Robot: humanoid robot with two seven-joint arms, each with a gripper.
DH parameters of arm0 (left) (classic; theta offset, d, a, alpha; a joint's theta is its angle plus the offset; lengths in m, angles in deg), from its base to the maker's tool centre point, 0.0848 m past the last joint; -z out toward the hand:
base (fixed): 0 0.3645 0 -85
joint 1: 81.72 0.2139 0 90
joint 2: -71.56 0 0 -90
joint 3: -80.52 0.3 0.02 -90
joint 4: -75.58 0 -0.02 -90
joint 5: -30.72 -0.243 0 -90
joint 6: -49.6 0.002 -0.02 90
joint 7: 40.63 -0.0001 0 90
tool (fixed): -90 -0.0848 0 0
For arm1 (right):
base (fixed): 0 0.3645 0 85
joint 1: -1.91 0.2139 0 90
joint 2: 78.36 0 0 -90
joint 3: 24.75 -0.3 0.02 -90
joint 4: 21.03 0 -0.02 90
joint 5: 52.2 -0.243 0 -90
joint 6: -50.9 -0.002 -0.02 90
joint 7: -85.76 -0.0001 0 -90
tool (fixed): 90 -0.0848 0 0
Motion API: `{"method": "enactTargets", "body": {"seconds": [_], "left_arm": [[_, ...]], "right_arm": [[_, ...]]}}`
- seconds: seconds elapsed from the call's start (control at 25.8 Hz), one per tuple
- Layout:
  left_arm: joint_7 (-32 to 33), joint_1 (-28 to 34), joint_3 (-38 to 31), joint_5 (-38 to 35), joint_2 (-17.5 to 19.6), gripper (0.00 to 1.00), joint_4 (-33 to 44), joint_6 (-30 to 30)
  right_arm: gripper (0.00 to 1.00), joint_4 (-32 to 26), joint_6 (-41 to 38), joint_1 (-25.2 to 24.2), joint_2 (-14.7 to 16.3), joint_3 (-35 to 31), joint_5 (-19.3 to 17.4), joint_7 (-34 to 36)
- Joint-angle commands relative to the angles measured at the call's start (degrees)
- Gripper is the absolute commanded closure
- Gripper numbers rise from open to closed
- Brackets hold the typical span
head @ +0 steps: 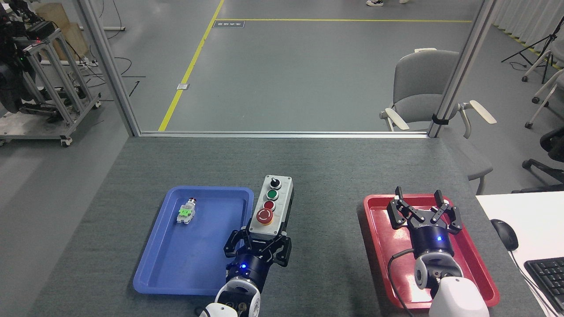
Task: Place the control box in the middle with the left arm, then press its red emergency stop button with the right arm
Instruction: 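Carry the control box out of the blue tray to the table middle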
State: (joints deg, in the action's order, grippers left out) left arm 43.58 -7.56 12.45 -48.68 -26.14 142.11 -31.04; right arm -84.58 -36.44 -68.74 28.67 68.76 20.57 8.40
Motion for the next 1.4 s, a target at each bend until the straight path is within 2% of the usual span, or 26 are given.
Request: {"method": "enactTargets", "body": {"seconds": [0.0, 0.19, 0.39, 0.54, 0.89, 1.36], "left_arm": [[0.7, -0.6, 1.9, 0.2, 0.0, 1.00, -0.1, 1.5], [0.9, -0.6, 2.4, 0.2, 0.0, 1.00, -0.2, 2.7], [0.9, -0.7, 7.0, 0.7, -0.1, 1.00, -0.3, 5.9], [0.2, -0.7, 12.5, 5.0, -0.1, 1.00, -1.8, 10.0], [-1.9, -1.2, 14.7, 7.7, -0.2, 1.00, -5.1, 12.7], [-3.4, -3.3, 17.8, 8.4, -0.2, 1.00, -9.8, 12.1]], "right_arm": [[0.01, 0.0, 0.1, 0.1, 0.0, 0.0, 0.0, 0.2], [0.01, 0.0, 0.1, 1.0, -0.1, -0.2, 0.0, 0.1], [0.01, 0.0, 0.1, 1.4, 0.4, -0.2, 0.1, 0.2], [0.01, 0.0, 0.1, 1.6, 0.4, -0.1, 0.1, 0.2], [0.01, 0.1, 0.0, 1.6, 0.9, 0.2, 0.5, 0.2], [0.01, 0.3, -0.1, 1.4, 1.1, 0.3, 0.7, 0.2]]}}
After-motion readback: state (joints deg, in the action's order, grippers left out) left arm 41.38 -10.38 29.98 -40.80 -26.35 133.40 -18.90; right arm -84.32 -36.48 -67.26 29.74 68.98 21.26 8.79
